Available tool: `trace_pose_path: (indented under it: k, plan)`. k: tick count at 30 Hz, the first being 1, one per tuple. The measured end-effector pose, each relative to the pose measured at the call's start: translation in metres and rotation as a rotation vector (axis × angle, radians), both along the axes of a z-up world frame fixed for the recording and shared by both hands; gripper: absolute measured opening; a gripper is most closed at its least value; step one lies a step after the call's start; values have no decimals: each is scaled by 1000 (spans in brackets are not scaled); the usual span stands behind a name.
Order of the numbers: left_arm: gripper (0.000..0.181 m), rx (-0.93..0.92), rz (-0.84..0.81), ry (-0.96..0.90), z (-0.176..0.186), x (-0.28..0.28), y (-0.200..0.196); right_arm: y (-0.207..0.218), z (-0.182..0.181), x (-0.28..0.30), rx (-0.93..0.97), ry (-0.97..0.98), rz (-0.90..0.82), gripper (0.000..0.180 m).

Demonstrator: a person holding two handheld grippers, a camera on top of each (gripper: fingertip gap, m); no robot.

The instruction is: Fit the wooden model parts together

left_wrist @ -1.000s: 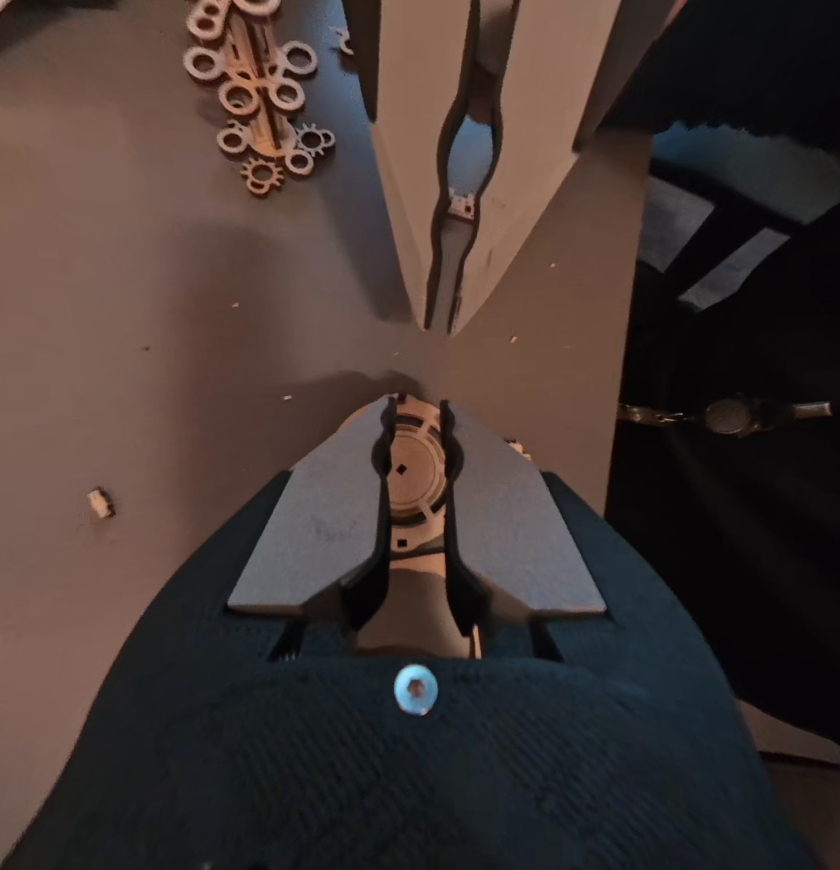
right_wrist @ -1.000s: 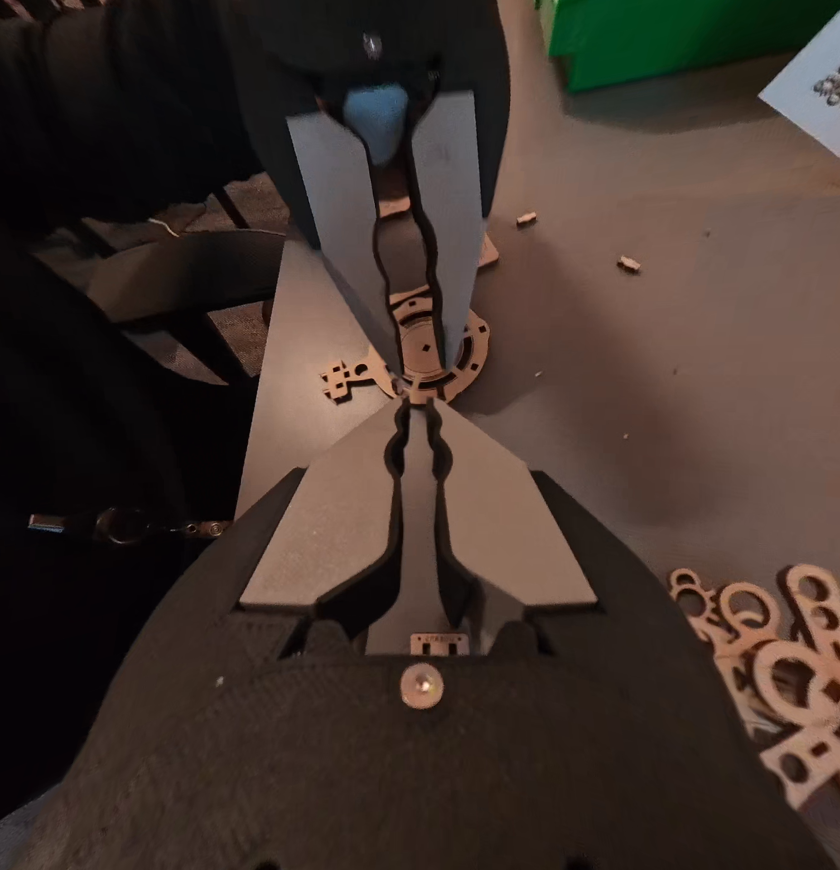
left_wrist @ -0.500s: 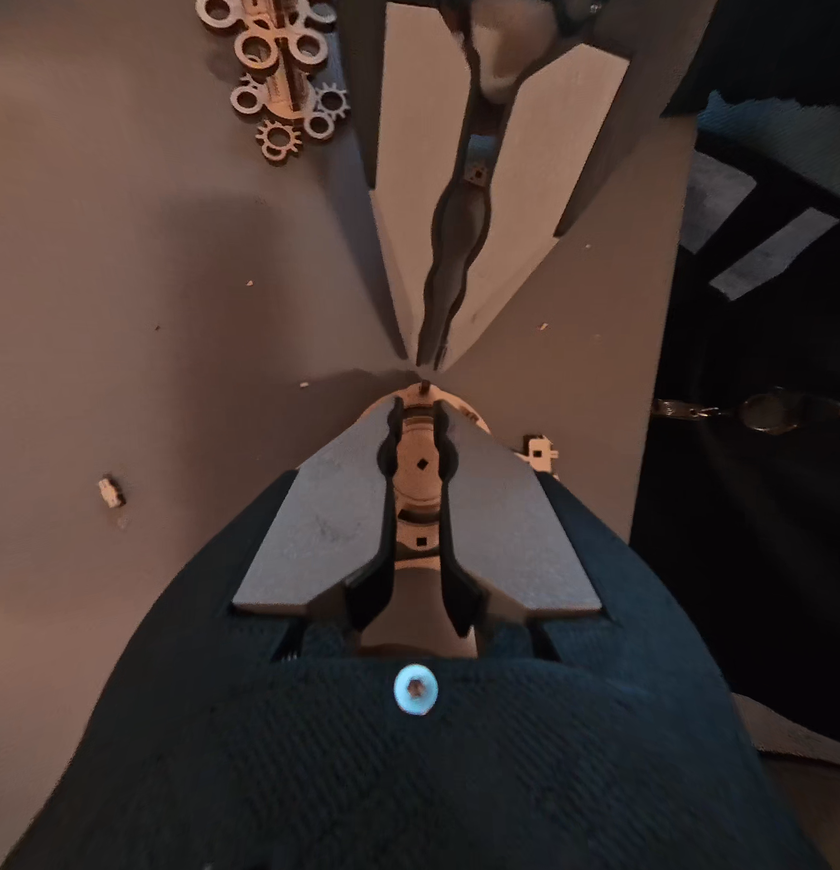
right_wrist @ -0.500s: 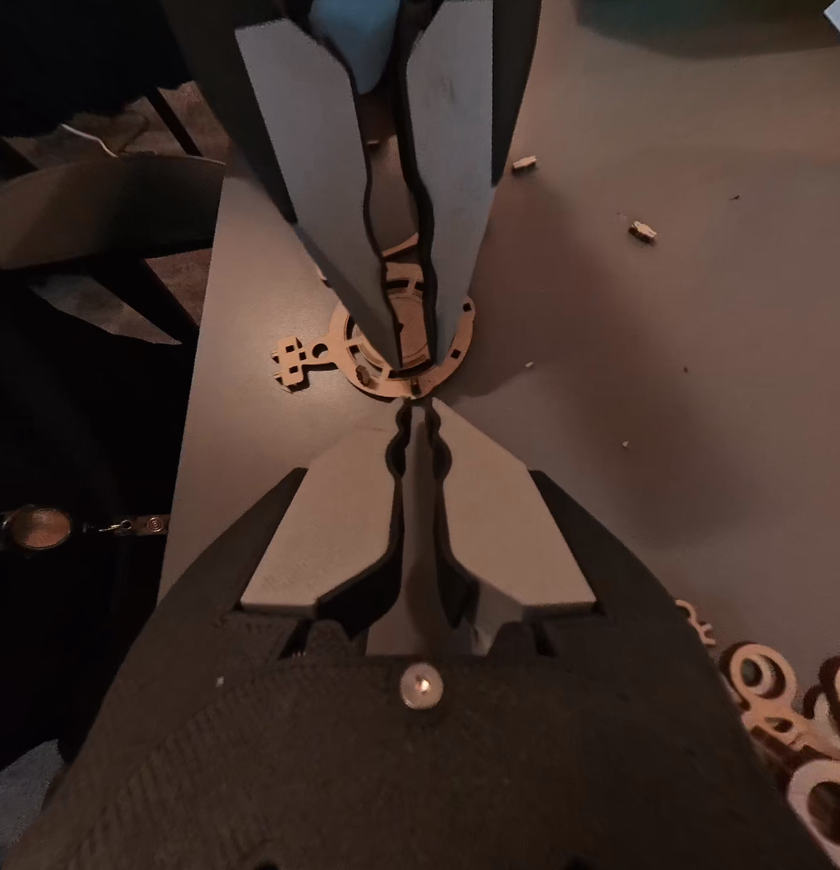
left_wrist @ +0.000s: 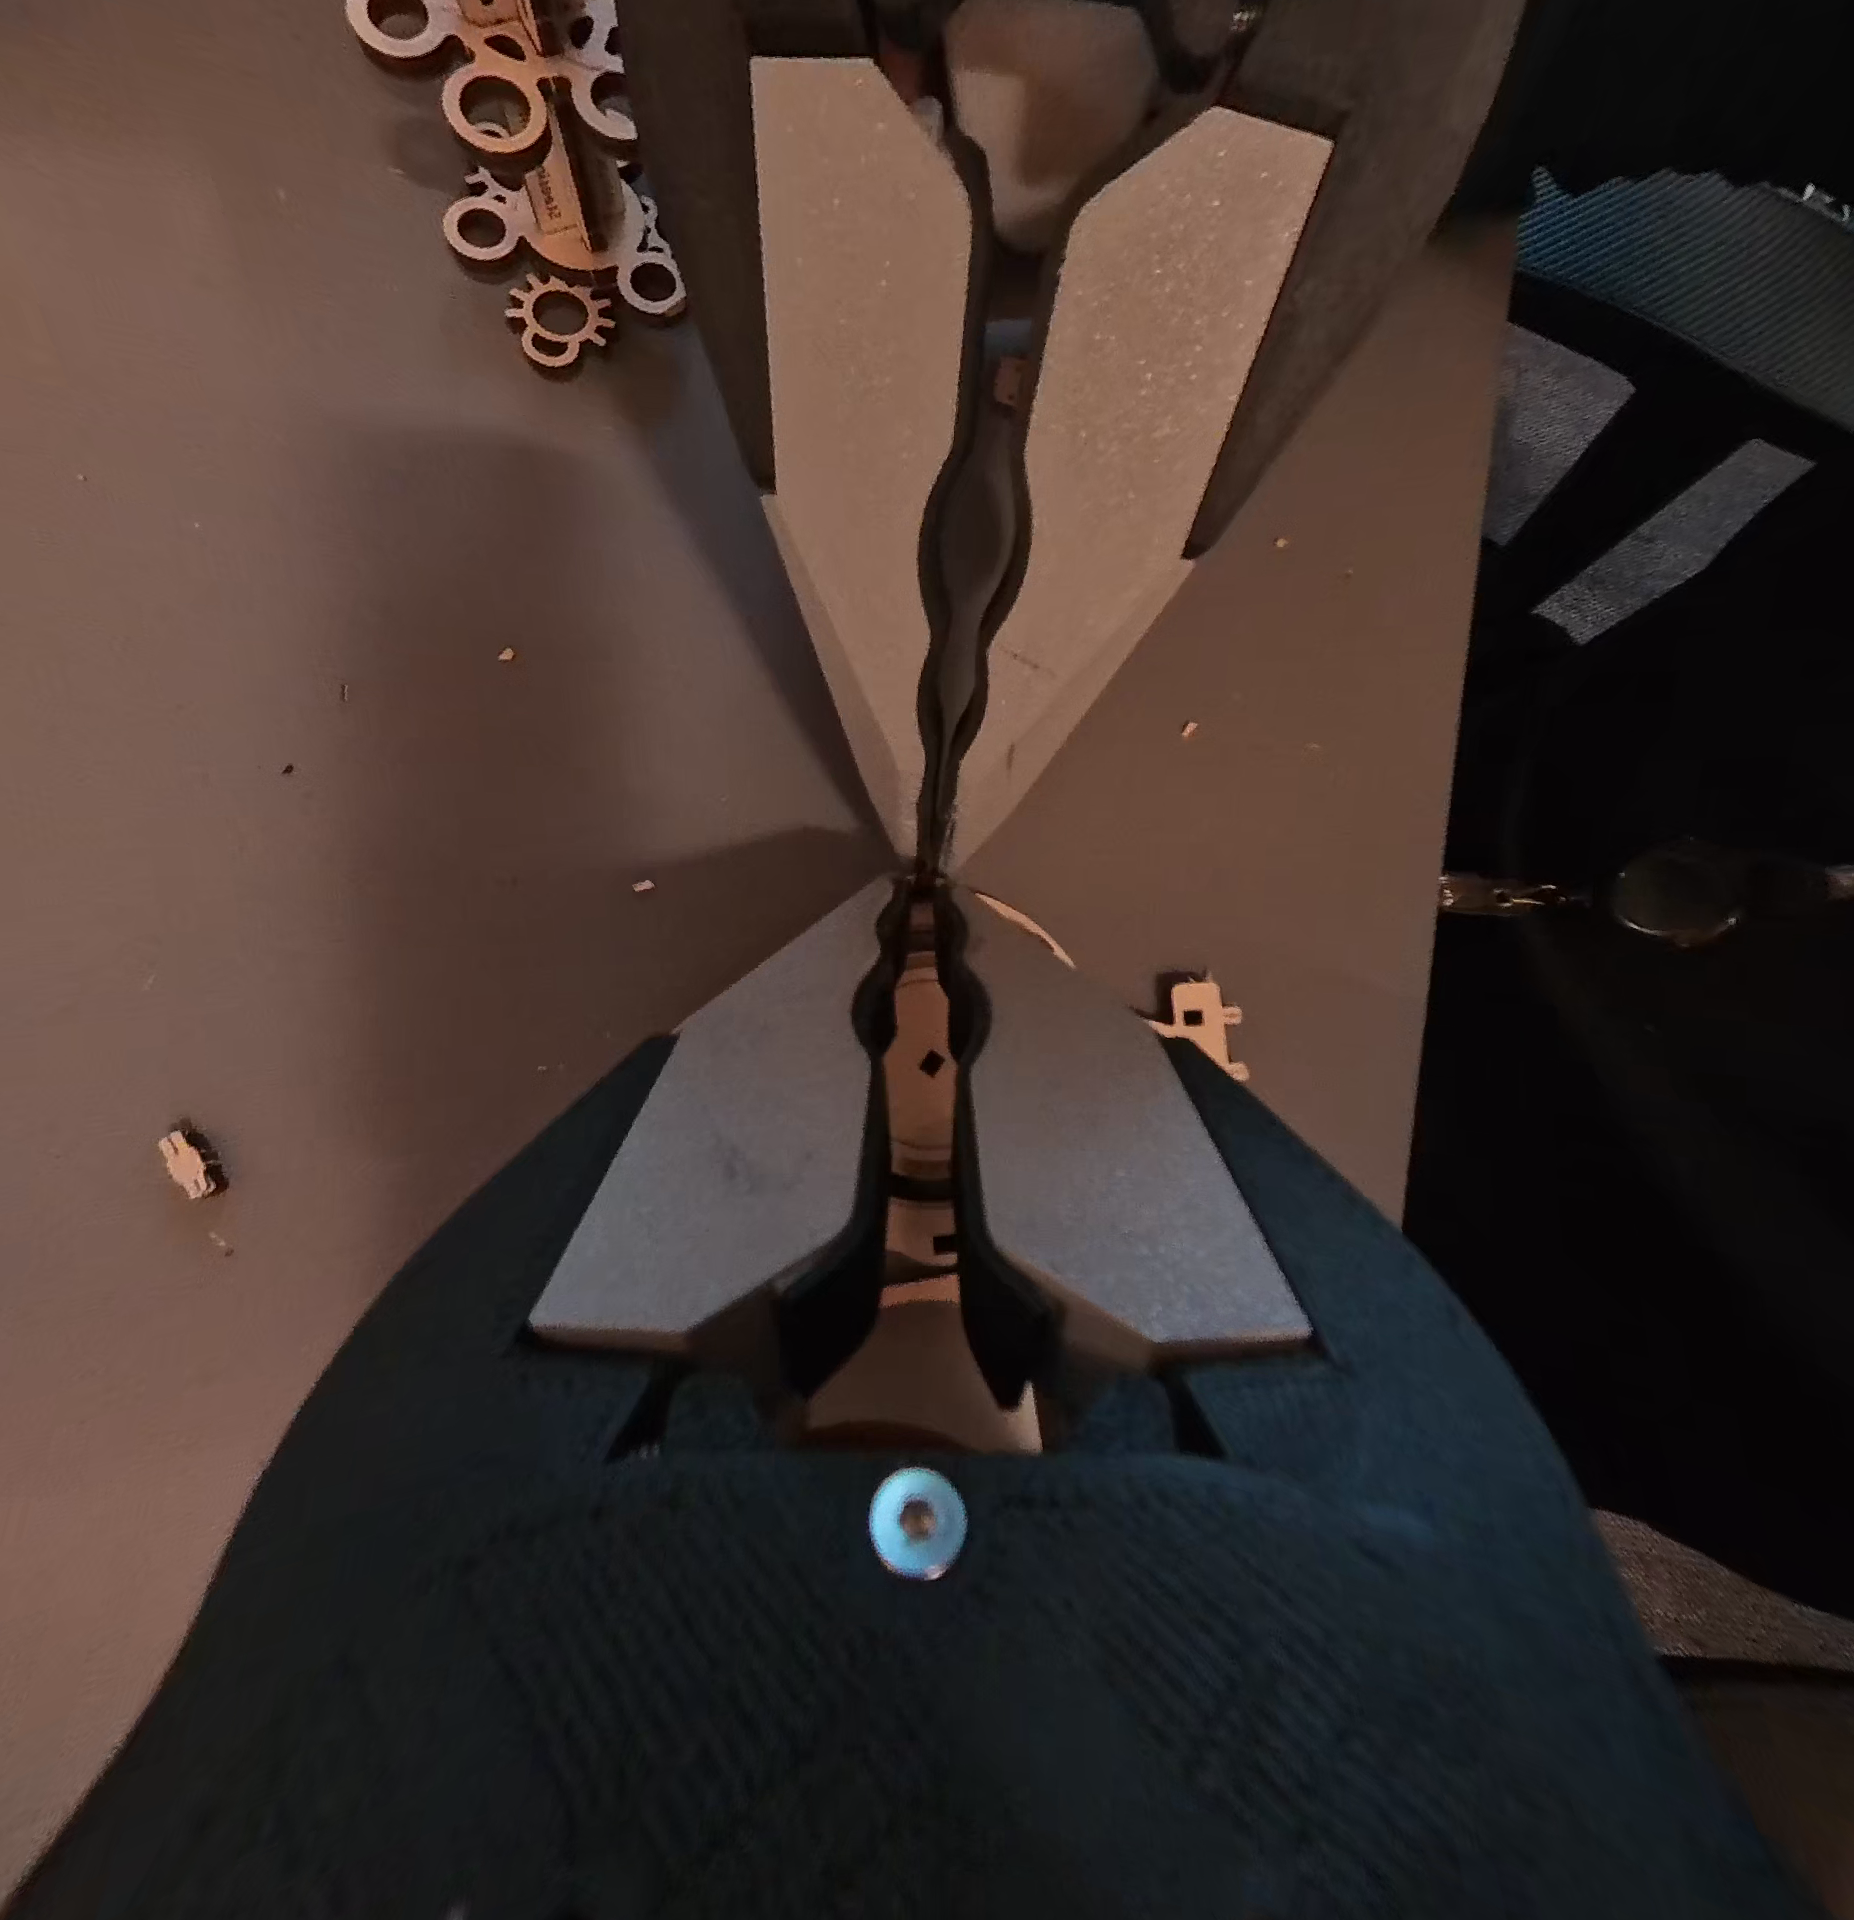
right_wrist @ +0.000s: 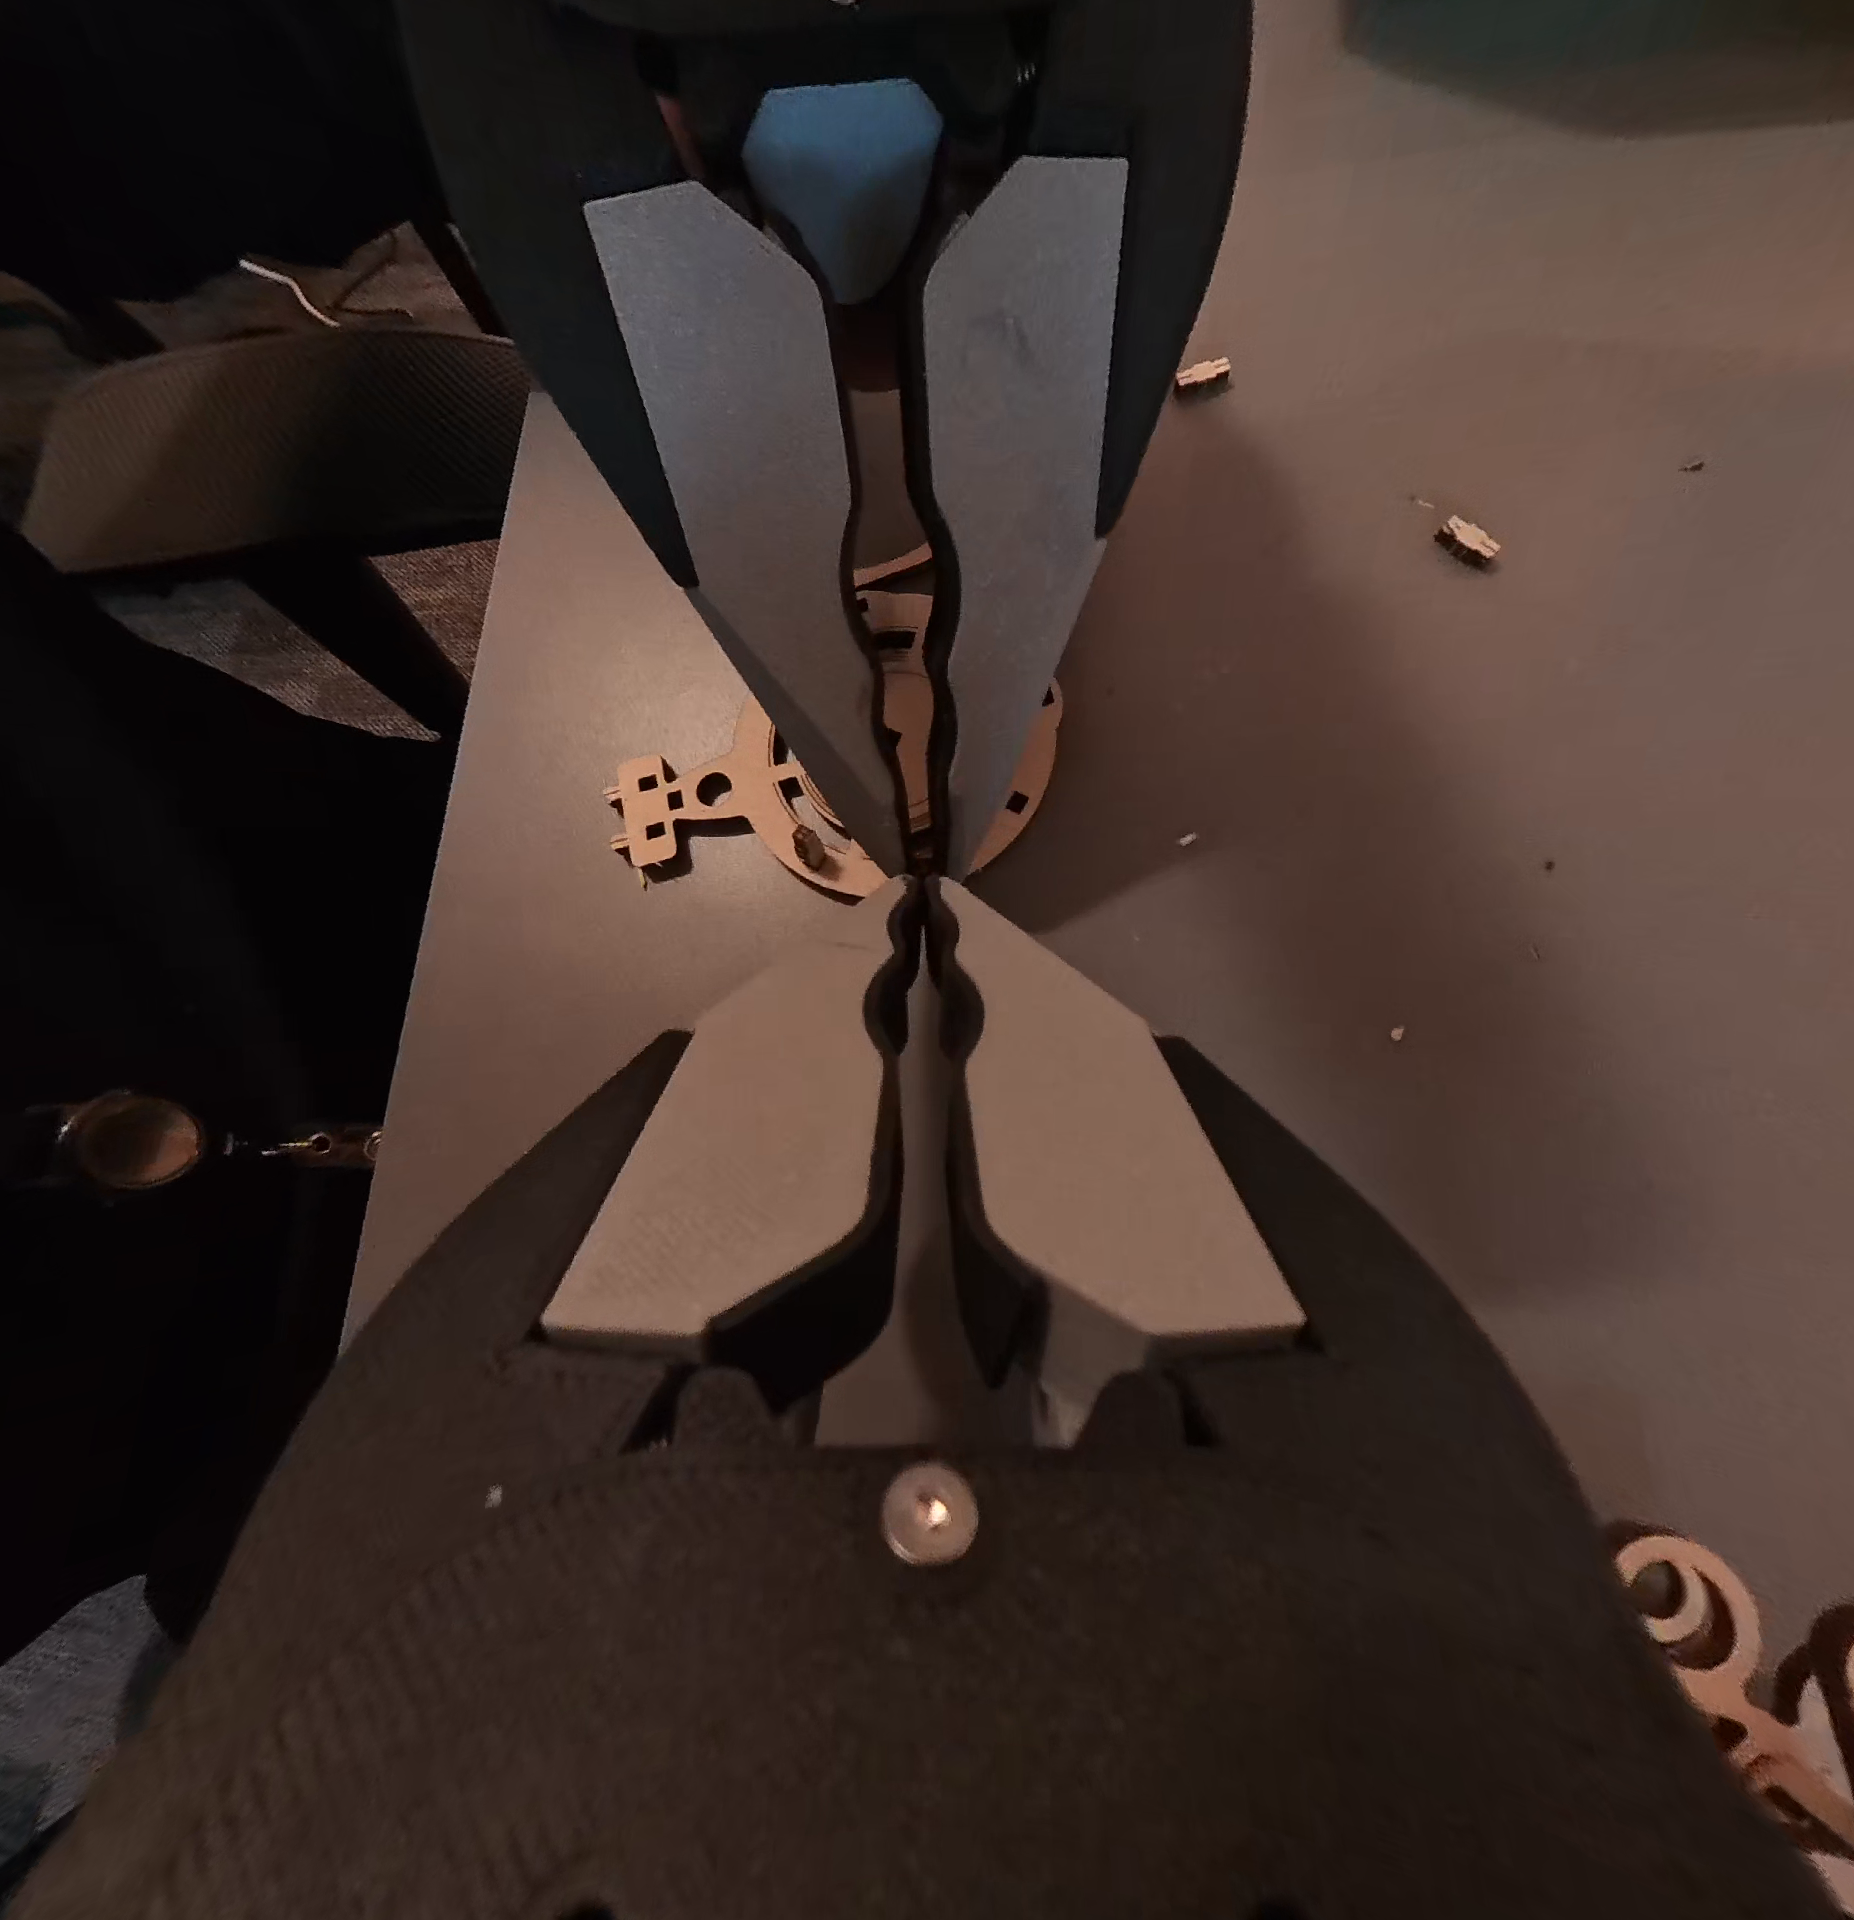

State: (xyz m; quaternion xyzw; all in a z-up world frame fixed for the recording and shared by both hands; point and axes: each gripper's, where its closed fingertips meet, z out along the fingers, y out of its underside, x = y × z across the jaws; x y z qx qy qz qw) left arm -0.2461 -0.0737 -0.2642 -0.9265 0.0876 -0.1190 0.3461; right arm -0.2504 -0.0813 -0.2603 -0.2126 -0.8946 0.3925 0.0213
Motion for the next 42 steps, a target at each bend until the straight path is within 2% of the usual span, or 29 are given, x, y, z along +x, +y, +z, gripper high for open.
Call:
trace_pose_path:
  k: [1,42]
  plan:
    - [1,2,0,-2,0,0,0,0,0,0,7,5,3,0]
    - [4,24,15,-36,2,-2,-4,-2,-1,-2,22,25,28,0]
